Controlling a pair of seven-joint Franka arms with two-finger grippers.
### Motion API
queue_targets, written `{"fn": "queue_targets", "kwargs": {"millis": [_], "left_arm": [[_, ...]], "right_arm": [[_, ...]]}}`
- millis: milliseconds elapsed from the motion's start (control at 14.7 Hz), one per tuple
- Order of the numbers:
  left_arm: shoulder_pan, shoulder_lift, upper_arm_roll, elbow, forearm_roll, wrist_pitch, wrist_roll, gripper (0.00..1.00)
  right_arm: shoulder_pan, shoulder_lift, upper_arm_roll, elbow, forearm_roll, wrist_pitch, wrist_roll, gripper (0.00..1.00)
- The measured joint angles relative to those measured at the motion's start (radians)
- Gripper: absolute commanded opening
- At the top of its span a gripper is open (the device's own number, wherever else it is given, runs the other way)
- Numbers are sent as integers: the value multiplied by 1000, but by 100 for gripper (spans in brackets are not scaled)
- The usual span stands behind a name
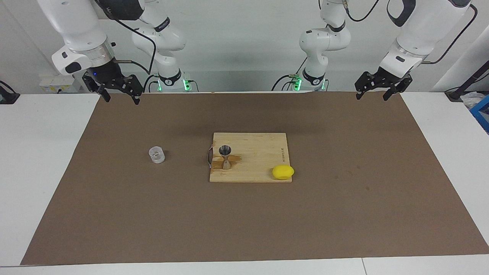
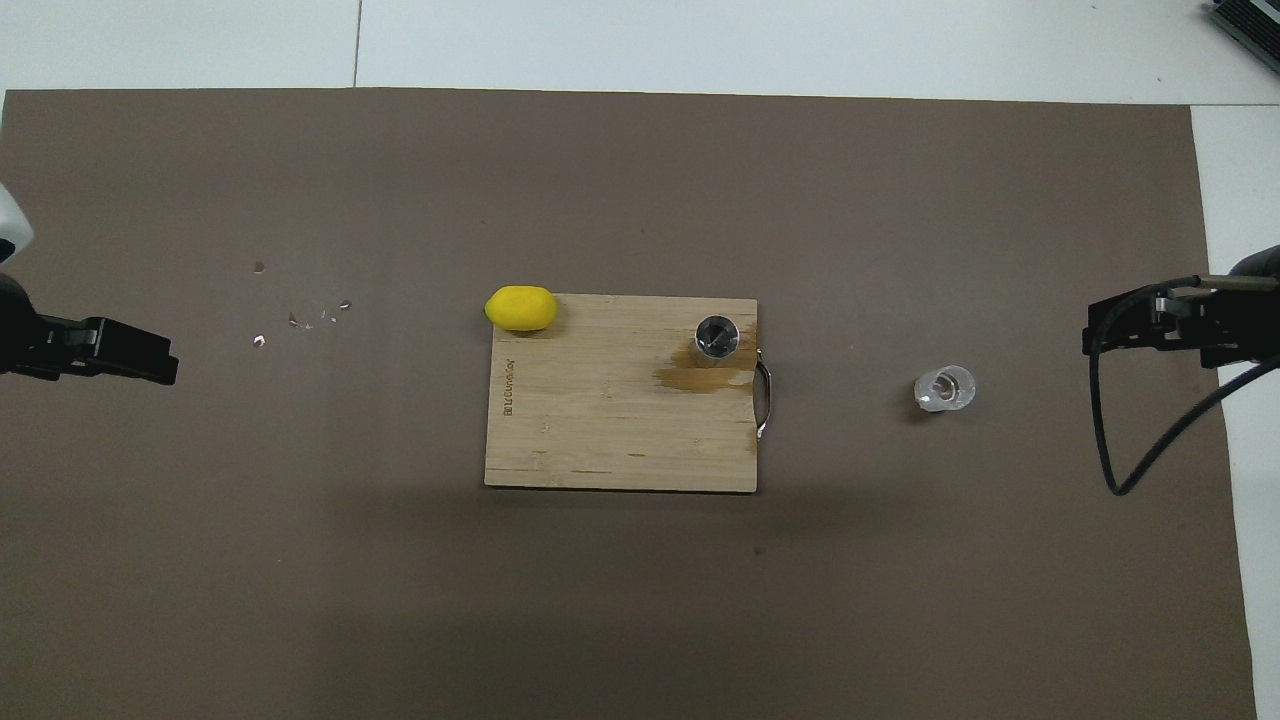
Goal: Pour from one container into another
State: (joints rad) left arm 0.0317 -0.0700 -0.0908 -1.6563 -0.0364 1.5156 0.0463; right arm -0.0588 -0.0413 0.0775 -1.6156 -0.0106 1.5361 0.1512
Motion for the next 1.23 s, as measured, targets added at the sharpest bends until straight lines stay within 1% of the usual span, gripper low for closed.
{"fn": "queue_targets", "kwargs": {"millis": [682, 1227], "left_arm": [[0, 0, 0, 0, 0, 0, 0, 100], [0, 0, 0, 0, 0, 0, 0, 100]], "right_arm": [[2, -2, 2, -3, 3, -1, -1, 100], [4, -7, 4, -34, 3, -2, 20, 100]]}}
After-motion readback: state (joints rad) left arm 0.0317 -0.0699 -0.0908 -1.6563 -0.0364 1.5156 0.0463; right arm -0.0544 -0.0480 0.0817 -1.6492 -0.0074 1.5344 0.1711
